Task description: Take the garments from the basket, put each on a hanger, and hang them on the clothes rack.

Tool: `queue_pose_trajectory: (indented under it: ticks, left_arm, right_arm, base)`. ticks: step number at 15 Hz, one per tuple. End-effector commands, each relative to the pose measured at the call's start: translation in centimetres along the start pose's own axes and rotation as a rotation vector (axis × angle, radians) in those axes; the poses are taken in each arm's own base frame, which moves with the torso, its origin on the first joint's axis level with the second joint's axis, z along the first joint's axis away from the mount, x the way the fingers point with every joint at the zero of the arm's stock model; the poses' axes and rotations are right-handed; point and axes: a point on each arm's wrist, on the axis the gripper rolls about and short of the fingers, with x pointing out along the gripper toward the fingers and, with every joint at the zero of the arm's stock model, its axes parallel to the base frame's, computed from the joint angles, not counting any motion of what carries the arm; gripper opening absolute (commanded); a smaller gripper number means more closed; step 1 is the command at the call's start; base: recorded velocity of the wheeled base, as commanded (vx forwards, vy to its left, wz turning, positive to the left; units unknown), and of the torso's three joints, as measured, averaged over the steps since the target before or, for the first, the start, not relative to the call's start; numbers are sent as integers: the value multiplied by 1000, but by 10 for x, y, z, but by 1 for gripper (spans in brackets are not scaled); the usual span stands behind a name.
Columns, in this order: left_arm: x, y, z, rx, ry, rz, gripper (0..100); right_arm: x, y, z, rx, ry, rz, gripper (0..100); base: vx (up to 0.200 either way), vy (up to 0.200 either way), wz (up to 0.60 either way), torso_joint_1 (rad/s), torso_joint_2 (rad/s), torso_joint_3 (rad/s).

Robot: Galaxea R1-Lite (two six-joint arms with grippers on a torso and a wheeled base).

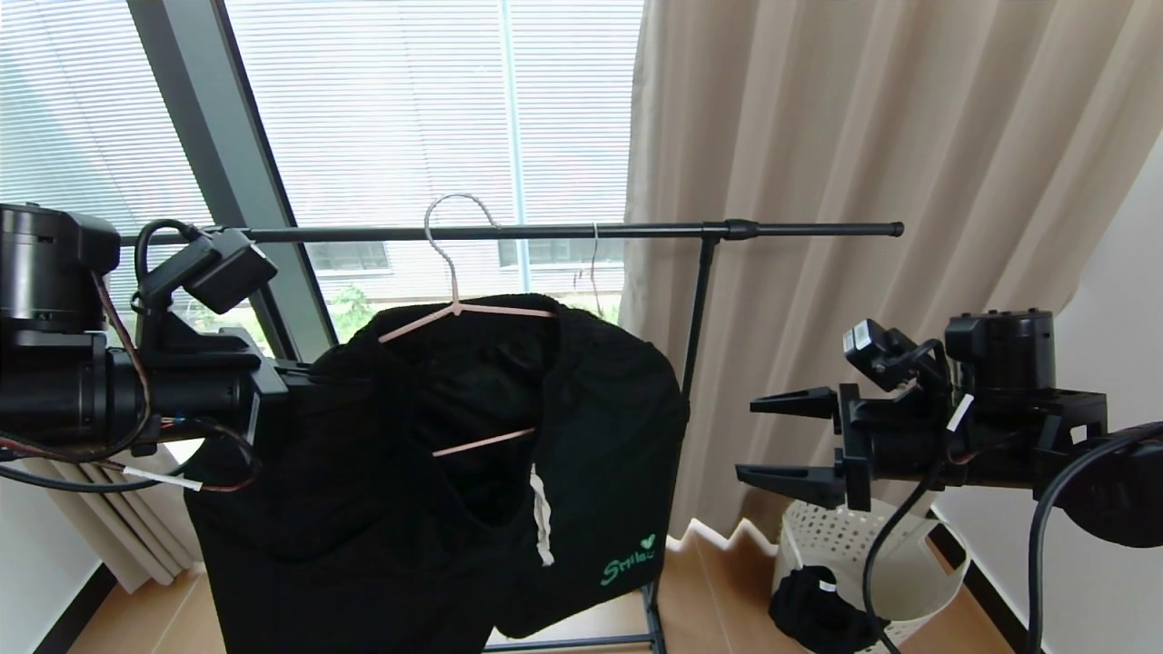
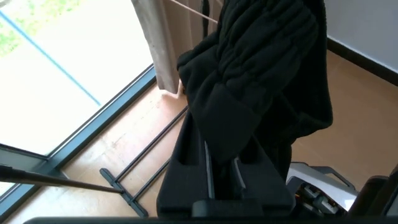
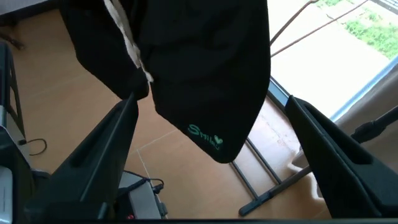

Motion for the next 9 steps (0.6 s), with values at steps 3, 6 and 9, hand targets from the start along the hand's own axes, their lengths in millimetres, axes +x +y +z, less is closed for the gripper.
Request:
queue_pose_trajectory:
  ticks: [3, 6, 9]
  left_arm:
    - [26, 6, -11, -23, 75, 8, 0]
    - [42, 8, -14, -9, 116, 73, 0]
    - [65, 2, -18, -34, 163, 102, 0]
  right_arm:
    - [7, 25, 35, 34, -43, -76, 100]
    - [13, 24, 43, 69, -50, -141, 100]
    - [18, 20, 39, 83, -36, -150, 100]
  base:
    - [0, 0, 0, 0, 0, 0]
    - [0, 0, 0, 0, 0, 0]
    - [0, 0, 0, 0, 0, 0]
